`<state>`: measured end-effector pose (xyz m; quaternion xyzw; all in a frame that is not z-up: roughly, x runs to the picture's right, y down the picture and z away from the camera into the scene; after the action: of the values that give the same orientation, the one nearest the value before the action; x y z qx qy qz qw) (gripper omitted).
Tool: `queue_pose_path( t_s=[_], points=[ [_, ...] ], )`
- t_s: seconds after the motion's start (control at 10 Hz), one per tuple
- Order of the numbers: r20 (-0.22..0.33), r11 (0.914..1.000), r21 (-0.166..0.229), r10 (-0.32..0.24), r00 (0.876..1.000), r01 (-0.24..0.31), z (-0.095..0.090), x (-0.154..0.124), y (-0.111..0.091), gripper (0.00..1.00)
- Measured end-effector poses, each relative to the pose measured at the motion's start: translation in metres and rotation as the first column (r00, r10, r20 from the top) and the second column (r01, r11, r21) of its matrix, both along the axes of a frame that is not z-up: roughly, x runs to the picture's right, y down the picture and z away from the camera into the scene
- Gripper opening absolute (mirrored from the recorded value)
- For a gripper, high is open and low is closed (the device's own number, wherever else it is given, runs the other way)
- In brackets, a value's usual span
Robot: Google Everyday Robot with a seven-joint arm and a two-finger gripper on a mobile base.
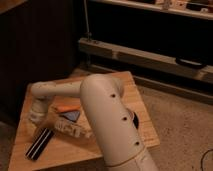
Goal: Push the eraser across the table
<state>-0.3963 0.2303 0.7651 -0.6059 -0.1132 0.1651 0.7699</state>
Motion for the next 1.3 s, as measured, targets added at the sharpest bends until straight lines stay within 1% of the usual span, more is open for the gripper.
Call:
queue_pose_path(
  t_s=[0.3, 0.4, 0.6, 1.3],
  points=[
    [0.011, 0.9982, -0.022, -0.055, 0.998, 0.056, -0.010, -0.001, 0.013, 0.02],
    [0.010, 0.9978, -0.025, -0.061, 0.998, 0.061, -0.012, 0.000, 0.014, 0.02],
    [0.007, 0.9962, -0.040, -0.078, 0.997, 0.078, -0.016, 0.004, 0.024, 0.02],
    [0.000, 0.9965, -0.044, -0.071, 0.998, 0.071, -0.015, 0.005, 0.035, 0.02]
  ],
)
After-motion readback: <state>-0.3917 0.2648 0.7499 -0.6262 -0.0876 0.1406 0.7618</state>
